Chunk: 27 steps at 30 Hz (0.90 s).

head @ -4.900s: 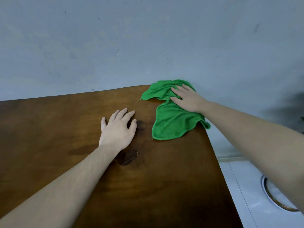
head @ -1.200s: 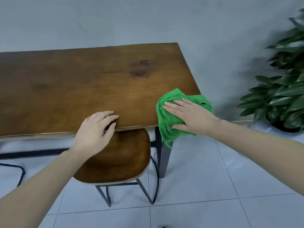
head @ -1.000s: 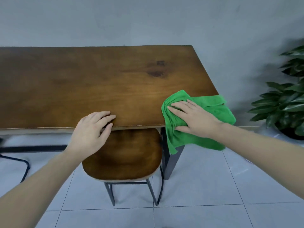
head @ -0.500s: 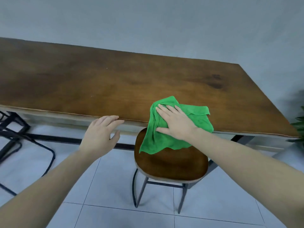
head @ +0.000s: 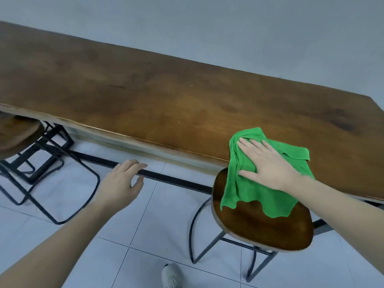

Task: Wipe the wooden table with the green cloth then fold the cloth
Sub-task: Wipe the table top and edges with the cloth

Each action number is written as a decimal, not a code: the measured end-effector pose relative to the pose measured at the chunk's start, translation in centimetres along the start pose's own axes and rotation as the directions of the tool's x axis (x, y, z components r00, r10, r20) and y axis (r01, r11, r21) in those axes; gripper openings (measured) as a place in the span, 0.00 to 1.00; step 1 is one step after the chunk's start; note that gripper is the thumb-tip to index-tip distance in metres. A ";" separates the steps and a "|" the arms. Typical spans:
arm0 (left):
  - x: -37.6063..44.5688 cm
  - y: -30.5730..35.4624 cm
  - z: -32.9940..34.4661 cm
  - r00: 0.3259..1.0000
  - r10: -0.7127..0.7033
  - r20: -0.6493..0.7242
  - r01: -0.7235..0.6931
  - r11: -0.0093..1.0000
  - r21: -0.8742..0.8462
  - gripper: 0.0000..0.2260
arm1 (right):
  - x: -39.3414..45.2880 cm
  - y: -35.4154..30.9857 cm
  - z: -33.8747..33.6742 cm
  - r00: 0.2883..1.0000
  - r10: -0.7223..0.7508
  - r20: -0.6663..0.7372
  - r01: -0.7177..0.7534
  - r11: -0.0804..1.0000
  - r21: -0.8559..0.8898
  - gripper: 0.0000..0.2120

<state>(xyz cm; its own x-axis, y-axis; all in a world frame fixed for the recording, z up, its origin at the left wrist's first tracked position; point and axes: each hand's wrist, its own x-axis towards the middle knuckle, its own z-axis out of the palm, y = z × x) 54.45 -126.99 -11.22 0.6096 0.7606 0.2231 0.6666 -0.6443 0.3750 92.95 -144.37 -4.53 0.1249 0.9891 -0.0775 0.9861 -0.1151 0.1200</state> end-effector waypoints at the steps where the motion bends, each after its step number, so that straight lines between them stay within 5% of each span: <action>1: 0.1 -1.0 -0.3 1.000 -0.011 -0.007 0.011 1.000 0.002 0.14 | 1.3 -1.2 -0.3 1.000 -0.016 0.003 0.016 1.000 0.011 0.43; 19: 5.2 -18.4 -10.3 0.953 -0.205 -0.222 0.227 0.971 0.079 0.12 | 29.5 -32.2 -5.2 0.939 -0.338 -0.069 0.344 0.935 0.089 0.41; 27: 6.6 -28.0 -14.1 0.970 -0.076 -0.232 0.102 0.989 0.104 0.14 | 31.2 -34.1 -5.6 0.924 -0.378 -0.057 0.381 0.921 0.074 0.40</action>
<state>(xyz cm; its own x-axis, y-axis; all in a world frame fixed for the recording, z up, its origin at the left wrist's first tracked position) 33.79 -102.81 -7.56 0.4412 0.8052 0.3963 0.7666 -0.5678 0.3000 62.65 -109.03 -5.53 -0.2634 0.9628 -0.0609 0.9644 0.2643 0.0078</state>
